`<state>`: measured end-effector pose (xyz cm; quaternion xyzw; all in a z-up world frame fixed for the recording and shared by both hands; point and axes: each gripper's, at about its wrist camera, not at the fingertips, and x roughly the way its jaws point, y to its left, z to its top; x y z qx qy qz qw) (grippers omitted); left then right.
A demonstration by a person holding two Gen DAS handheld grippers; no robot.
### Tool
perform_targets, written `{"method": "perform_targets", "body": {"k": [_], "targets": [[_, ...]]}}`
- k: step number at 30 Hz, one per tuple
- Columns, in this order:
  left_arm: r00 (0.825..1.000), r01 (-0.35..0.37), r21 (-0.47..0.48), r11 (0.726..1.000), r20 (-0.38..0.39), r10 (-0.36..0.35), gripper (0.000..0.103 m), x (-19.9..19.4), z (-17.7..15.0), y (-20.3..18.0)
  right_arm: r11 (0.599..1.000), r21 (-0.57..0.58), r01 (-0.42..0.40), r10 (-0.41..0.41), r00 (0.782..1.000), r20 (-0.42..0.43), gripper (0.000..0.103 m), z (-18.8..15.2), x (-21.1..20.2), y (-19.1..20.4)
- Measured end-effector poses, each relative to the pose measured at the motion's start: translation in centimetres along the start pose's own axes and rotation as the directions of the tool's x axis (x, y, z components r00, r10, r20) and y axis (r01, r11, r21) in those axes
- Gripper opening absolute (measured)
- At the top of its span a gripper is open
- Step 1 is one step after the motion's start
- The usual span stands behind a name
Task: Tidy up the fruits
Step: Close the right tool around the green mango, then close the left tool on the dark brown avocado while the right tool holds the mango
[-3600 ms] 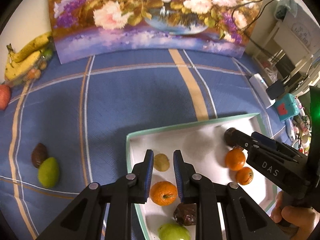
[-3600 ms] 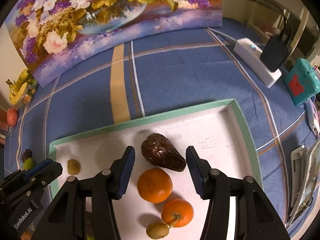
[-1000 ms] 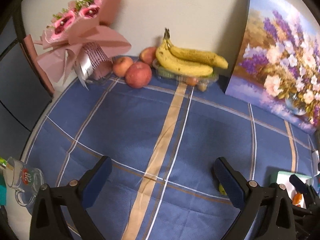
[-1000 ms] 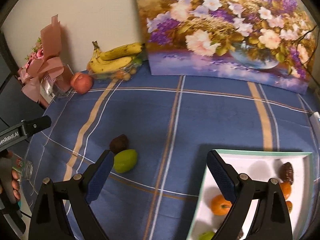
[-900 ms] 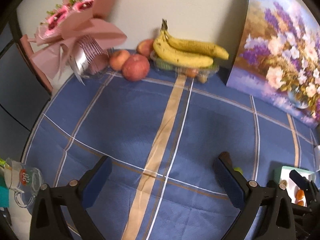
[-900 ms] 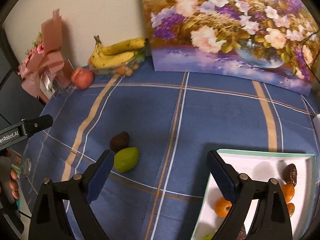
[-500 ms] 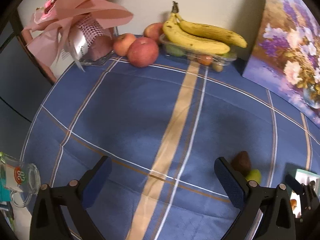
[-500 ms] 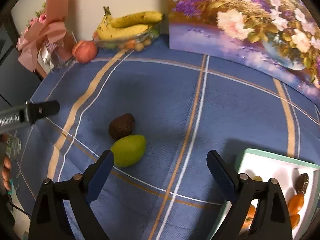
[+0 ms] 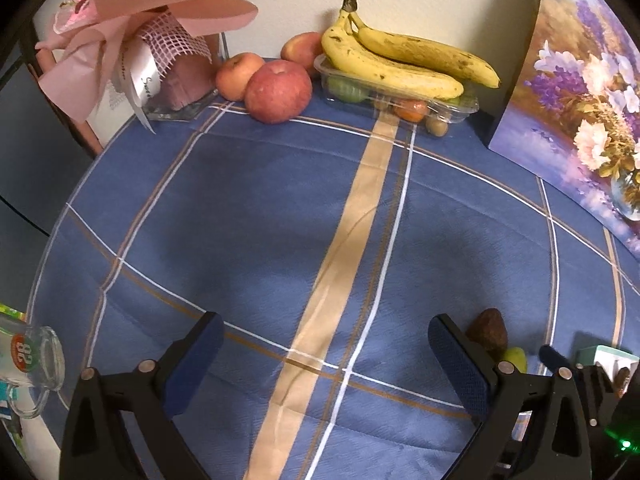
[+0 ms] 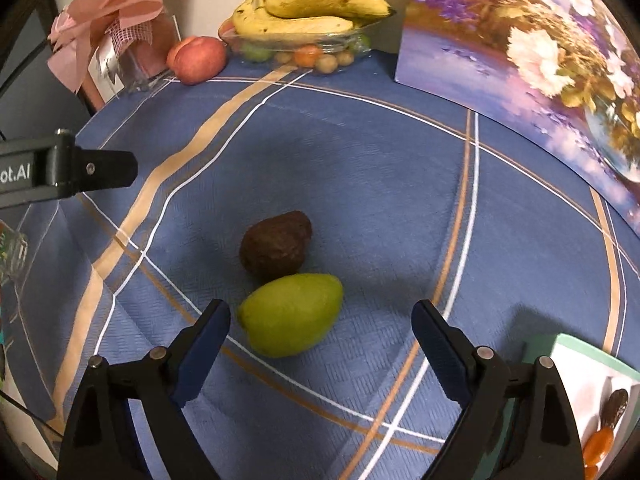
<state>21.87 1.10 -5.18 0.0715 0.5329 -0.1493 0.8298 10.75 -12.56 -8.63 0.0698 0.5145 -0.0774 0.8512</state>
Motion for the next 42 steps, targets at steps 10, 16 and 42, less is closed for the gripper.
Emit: {"method": "perform_targets", "body": {"k": [10,16,42], "targets": [[1.000,0.015,-0.005,1.000,0.001,-0.015,0.103,-0.2,0.1,-0.3,0.999,-0.043,-0.012,0.012,1.000,0.021,0.059,0.1,-0.2,1.4],[0.999,0.034,-0.012,0.999,-0.008,-0.034,0.103,-0.1,0.1,-0.6,0.998,-0.059,-0.022,0.023,1.000,0.020,0.054,0.1,-0.4,1.7],[0.977,0.202,0.017,0.979,-0.074,-0.200,0.081,2.0,-1.5,-7.7,0.994,0.109,-0.016,0.014,1.000,0.021,0.042,-0.7,-3.5,-6.1]]}}
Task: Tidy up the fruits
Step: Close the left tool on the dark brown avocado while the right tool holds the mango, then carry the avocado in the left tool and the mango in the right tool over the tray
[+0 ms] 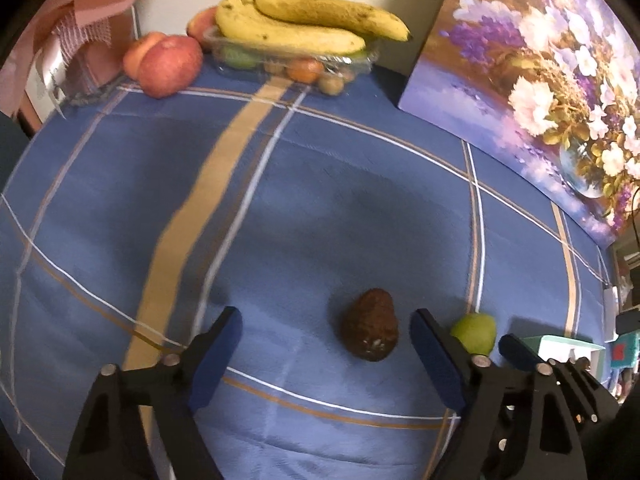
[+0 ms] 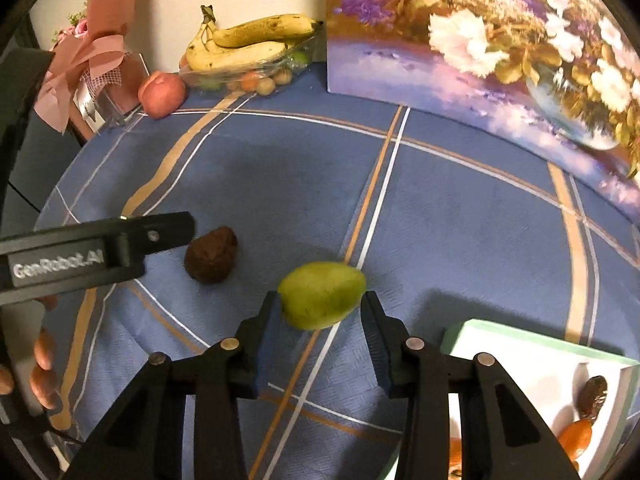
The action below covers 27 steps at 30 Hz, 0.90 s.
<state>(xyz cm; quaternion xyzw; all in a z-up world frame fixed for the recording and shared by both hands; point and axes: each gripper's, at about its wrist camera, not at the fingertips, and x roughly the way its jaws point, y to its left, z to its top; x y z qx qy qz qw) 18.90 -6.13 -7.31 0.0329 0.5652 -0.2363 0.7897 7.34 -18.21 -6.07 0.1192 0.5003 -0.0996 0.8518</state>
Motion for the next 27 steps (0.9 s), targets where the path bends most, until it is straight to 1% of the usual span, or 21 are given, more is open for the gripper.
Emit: {"method": "perform_targets", "body": {"k": [2,4,6,7,9,10,15,19,22,25,27], "targets": [[1.000,0.016,-0.006,1.000,-0.014,-0.016,0.078,0.5,-0.2,-0.2,1.000,0.007,-0.008,0.008,1.000,0.002,0.043,0.1,0.2,0.0],[0.999,0.024,-0.009,1.000,-0.023,-0.024,0.072,1.0,-0.3,-0.4,1.000,0.007,-0.014,0.014,1.000,0.009,0.043,0.1,0.2,0.0],[0.999,0.027,-0.013,1.000,-0.034,-0.027,0.061,1.4,-0.6,-0.4,1.000,0.008,-0.029,0.029,0.999,0.015,0.043,0.1,0.4,-0.1],[0.998,0.044,-0.017,0.999,-0.038,-0.044,0.058,1.6,-0.7,-0.4,0.999,0.009,-0.036,0.036,0.999,0.015,0.043,0.1,0.5,-0.1],[0.995,0.086,-0.032,0.996,-0.044,-0.087,0.039,1.8,-0.7,-0.4,0.999,0.009,-0.039,0.039,0.999,0.018,0.043,0.1,0.7,-0.1],[0.994,0.101,-0.042,0.994,-0.042,-0.103,0.037,1.7,-0.7,-0.5,0.999,0.006,-0.038,0.038,0.999,0.024,0.043,0.1,0.7,-0.1],[0.997,0.077,-0.055,0.996,-0.026,-0.079,0.037,1.5,-0.6,-0.1,0.999,-0.025,-0.027,0.028,0.999,0.040,0.043,0.2,0.7,0.2],[0.999,0.048,-0.084,0.995,-0.004,-0.049,0.037,1.0,-0.3,1.1,0.999,-0.033,-0.022,0.024,0.999,0.043,0.051,0.3,1.2,0.1],[0.999,0.045,-0.105,0.993,-0.001,-0.045,0.037,0.9,-0.2,1.8,0.999,-0.037,-0.018,0.020,0.999,0.046,0.052,0.5,1.7,0.2],[0.999,0.047,-0.111,0.993,-0.004,-0.047,0.037,1.0,-0.2,2.1,0.999,-0.050,-0.003,0.006,0.998,0.056,0.055,0.8,2.0,0.5],[0.999,0.045,-0.111,0.993,-0.004,-0.046,0.037,1.0,-0.2,2.0,0.998,-0.059,-0.001,0.004,0.999,0.054,0.055,0.9,2.3,0.6]]}}
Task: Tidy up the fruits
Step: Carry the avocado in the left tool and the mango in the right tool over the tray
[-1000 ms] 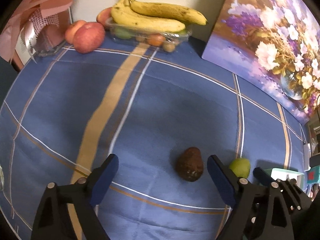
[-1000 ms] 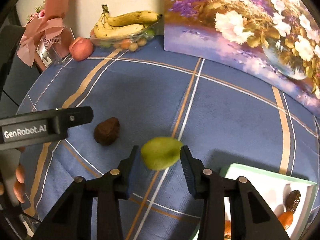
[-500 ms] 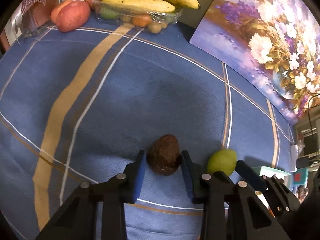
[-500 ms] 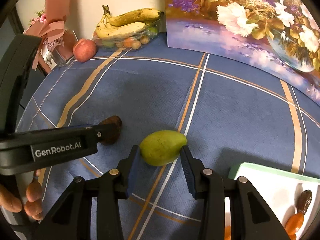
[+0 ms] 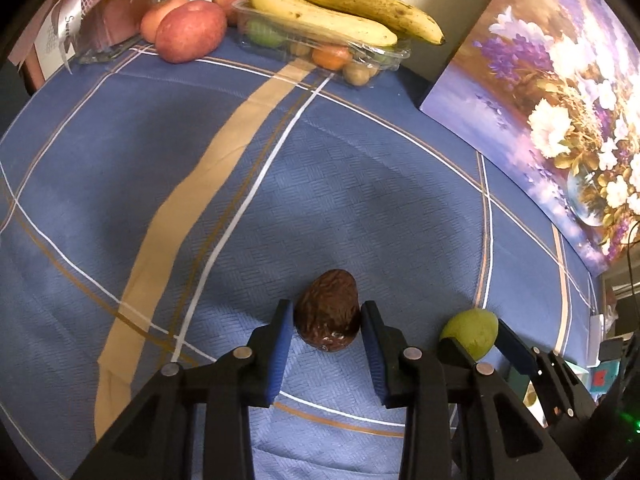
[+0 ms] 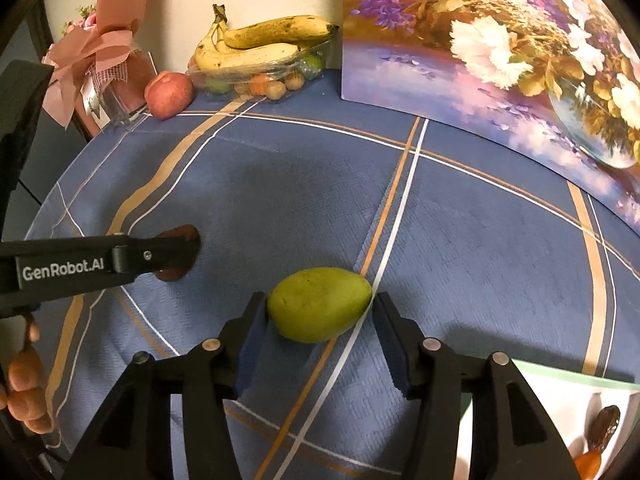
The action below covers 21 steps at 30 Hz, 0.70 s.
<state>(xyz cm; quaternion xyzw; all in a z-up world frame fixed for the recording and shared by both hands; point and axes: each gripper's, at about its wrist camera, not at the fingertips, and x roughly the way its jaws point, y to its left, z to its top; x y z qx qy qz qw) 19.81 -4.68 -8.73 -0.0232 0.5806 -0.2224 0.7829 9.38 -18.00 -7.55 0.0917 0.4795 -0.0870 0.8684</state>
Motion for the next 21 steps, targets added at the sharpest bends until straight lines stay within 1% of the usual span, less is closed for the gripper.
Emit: {"method": "perform_targets", "body": {"k": [5,15,18,21], "targets": [[1.000,-0.009,0.009,1.000,0.001,0.009,0.037,0.0,0.1,-0.3,1.000,-0.015,0.006,-0.006,1.000,0.005,0.055,0.4,0.6,0.3],[1.000,-0.018,0.010,1.000,-0.001,0.018,0.037,-0.1,0.1,-0.4,1.000,0.005,-0.005,0.005,1.000,0.010,0.056,0.3,0.5,0.0],[1.000,-0.026,0.005,1.000,0.006,0.026,0.037,-0.4,0.2,-0.4,1.000,0.015,-0.001,0.001,1.000,0.006,0.055,0.2,0.2,-0.2],[1.000,-0.019,-0.006,1.000,0.023,0.019,0.037,-1.3,0.2,-0.4,1.000,0.024,-0.006,0.006,1.000,0.007,0.055,0.0,-0.4,-0.5]]}}
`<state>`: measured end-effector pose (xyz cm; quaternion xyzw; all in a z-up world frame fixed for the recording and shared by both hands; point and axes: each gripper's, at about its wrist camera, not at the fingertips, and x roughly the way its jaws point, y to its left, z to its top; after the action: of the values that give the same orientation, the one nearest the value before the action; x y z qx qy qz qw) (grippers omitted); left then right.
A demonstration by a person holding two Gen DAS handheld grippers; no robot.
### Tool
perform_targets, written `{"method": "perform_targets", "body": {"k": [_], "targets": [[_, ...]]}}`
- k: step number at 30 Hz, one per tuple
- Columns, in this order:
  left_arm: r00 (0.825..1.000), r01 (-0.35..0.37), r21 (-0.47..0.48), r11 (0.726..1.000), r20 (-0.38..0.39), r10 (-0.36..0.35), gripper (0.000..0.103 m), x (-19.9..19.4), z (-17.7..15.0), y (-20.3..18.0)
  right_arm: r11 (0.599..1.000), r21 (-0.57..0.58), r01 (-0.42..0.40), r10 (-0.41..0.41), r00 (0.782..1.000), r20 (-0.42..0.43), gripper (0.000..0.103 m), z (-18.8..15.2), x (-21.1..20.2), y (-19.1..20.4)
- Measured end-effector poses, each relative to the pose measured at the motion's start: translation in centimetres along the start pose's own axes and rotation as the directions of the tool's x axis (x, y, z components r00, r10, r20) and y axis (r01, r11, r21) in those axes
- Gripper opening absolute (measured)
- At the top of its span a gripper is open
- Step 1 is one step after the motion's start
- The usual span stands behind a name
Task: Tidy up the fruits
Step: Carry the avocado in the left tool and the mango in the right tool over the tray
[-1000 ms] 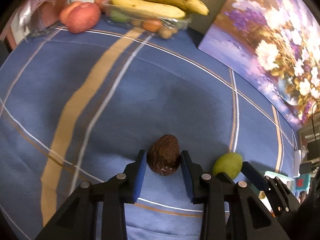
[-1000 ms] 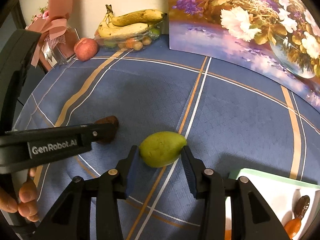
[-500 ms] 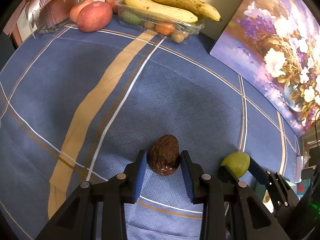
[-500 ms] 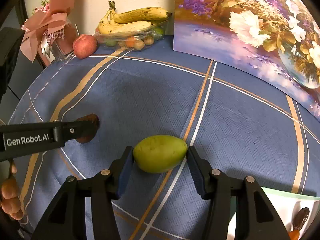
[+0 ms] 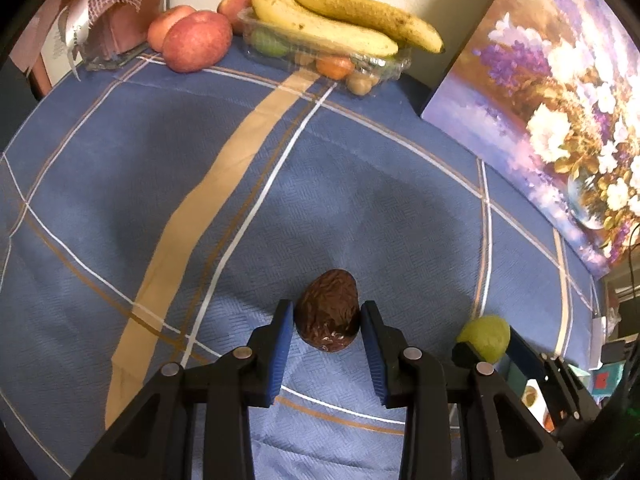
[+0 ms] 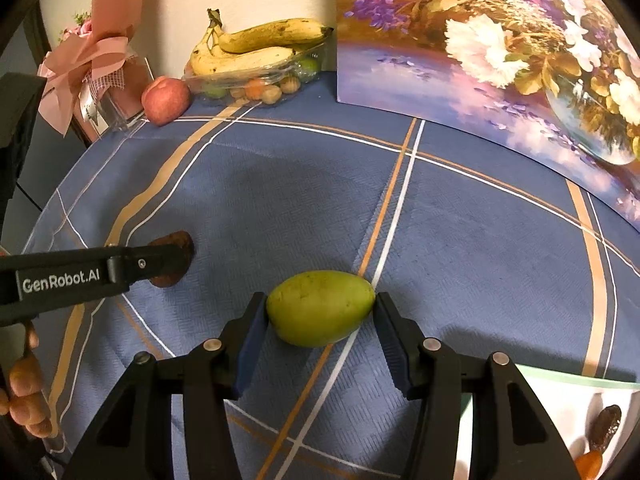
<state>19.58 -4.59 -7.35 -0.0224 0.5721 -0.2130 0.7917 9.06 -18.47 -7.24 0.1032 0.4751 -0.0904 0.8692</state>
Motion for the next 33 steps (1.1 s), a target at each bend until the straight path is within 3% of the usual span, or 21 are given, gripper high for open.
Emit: {"method": "perform_targets", "body": {"k": [10,26,33], "targets": [[0.997,0.053,-0.003,0.999,0.060,-0.052,0.037,-4.4,-1.4,-2.2,0.998,0.065,0.006,-0.006,1.000,0.003,0.055,-0.5,-4.1,-1.7],[0.995,0.009,0.129,0.992,0.094,-0.021,0.037,-8.9,-7.4,-5.8,0.987,0.154,0.039,-0.045,0.998,0.037,0.055,-3.8,-12.7,-4.4],[0.995,0.012,0.223,0.975,0.097,-0.035,0.037,-10.2,-10.7,-8.2,0.977,0.203,0.067,-0.075,0.997,0.033,0.055,-7.4,-15.5,-5.7]]}}
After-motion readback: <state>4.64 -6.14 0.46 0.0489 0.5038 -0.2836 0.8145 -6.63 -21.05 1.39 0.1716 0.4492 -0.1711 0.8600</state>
